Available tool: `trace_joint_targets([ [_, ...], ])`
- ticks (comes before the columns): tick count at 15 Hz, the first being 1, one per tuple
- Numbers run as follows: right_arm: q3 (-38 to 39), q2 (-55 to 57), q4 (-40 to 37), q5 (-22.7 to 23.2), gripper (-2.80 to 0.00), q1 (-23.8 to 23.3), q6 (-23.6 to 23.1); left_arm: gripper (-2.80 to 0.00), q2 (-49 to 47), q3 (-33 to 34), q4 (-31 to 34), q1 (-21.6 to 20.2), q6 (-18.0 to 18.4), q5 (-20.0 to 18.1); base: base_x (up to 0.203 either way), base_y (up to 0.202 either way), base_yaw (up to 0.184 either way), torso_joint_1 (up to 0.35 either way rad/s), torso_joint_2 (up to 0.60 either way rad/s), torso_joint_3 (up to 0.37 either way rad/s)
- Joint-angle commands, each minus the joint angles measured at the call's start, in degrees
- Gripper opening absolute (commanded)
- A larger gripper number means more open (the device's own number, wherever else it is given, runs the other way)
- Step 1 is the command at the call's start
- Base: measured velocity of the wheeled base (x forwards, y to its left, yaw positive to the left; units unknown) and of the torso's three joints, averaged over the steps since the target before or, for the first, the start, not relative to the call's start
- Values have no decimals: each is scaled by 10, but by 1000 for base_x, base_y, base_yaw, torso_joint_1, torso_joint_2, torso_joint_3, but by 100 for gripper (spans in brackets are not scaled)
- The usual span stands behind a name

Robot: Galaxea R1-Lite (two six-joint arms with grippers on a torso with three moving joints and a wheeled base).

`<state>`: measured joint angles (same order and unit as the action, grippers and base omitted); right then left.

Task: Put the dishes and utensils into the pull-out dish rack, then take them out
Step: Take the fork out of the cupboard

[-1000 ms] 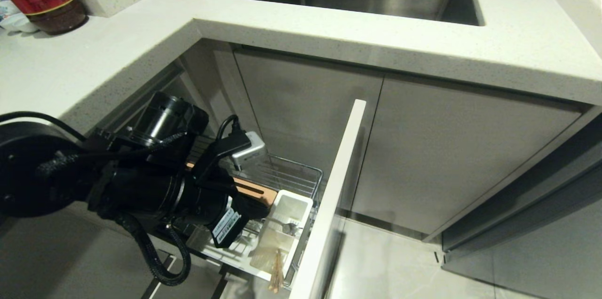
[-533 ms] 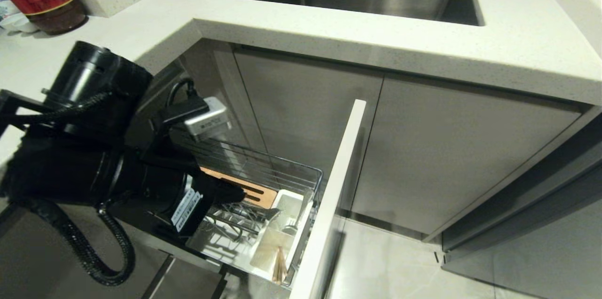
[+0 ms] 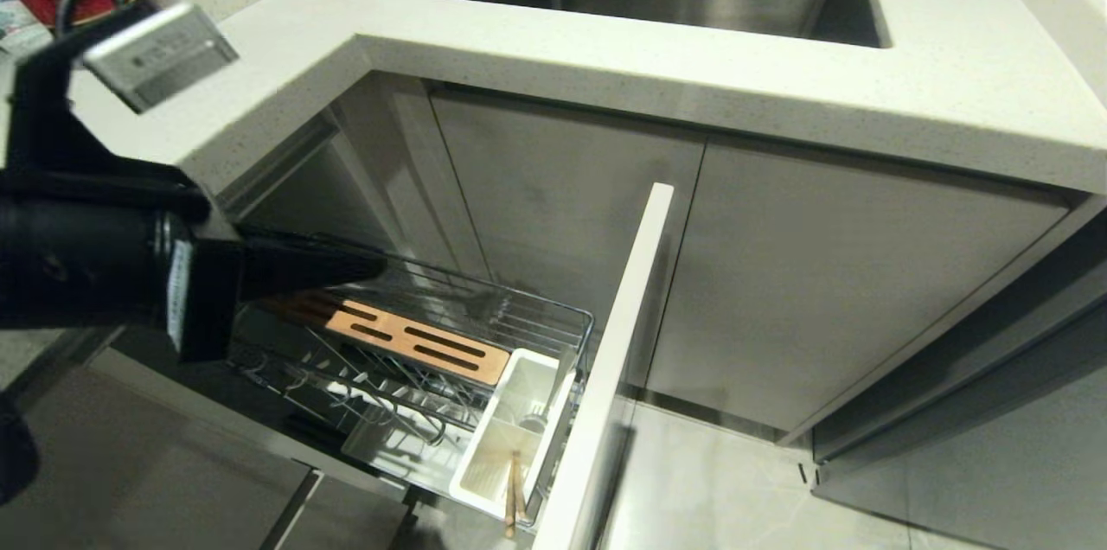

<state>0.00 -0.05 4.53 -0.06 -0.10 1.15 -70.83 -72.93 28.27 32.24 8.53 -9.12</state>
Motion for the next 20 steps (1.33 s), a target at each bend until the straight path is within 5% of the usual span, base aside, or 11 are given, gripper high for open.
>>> trace_joint_targets([
  [1, 16, 0, 0, 0, -280, 0, 0, -280, 54, -23, 0, 0, -26, 0, 0, 0, 0, 0, 0, 0],
  [6, 16, 0, 0, 0, -280, 0, 0, -280, 148, -64, -2, -32, -72, 2, 0, 0, 0, 0, 0, 0],
  [12, 15, 0, 0, 0, -280, 0, 0, -280, 233, -92, -6, -176, -88, 2, 0, 0, 0, 0, 0, 0],
  [20, 16, 0, 0, 0, -280, 0, 0, -280, 268, -63, -58, -548, -84, 30, 0, 0, 0, 0, 0, 0],
])
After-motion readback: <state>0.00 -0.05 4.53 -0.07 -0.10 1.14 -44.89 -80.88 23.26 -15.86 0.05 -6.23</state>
